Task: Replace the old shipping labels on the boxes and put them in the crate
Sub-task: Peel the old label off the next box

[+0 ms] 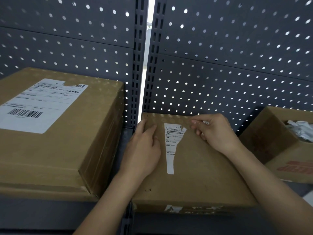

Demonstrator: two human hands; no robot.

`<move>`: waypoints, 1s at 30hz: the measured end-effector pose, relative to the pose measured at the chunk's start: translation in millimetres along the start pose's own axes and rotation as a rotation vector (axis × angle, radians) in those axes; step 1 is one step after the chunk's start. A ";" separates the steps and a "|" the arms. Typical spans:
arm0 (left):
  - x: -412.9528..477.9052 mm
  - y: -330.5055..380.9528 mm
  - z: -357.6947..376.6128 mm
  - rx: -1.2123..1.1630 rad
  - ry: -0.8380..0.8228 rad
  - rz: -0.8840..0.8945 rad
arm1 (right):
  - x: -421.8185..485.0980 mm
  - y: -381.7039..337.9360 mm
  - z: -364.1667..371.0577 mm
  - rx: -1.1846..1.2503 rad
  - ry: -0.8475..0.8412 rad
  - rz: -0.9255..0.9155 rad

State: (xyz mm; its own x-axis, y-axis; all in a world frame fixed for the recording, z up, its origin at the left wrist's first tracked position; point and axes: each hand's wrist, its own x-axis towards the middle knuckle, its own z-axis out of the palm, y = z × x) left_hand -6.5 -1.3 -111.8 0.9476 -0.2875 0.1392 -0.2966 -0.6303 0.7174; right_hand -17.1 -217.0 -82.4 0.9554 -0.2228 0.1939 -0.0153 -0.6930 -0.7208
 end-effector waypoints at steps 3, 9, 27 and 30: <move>-0.1 0.2 -1.0 0.001 0.002 -0.001 | 1.7 0.7 -0.2 -0.078 -0.013 -0.025; -0.3 1.4 -0.7 0.002 0.000 -0.005 | 8.8 -1.2 2.3 -0.116 0.029 0.035; 0.2 1.7 0.0 0.006 -0.004 -0.006 | 9.5 11.0 10.7 -0.612 -0.114 -0.331; 0.1 1.9 0.2 0.006 -0.003 -0.008 | 11.0 13.1 13.3 -0.647 -0.128 -0.339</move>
State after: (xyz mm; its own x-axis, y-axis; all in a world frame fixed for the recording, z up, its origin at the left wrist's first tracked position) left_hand -7.0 -2.7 -110.6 0.9494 -0.2850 0.1316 -0.2902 -0.6369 0.7143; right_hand -2.8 -219.4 -98.5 0.9649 0.1295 0.2283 0.1537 -0.9838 -0.0918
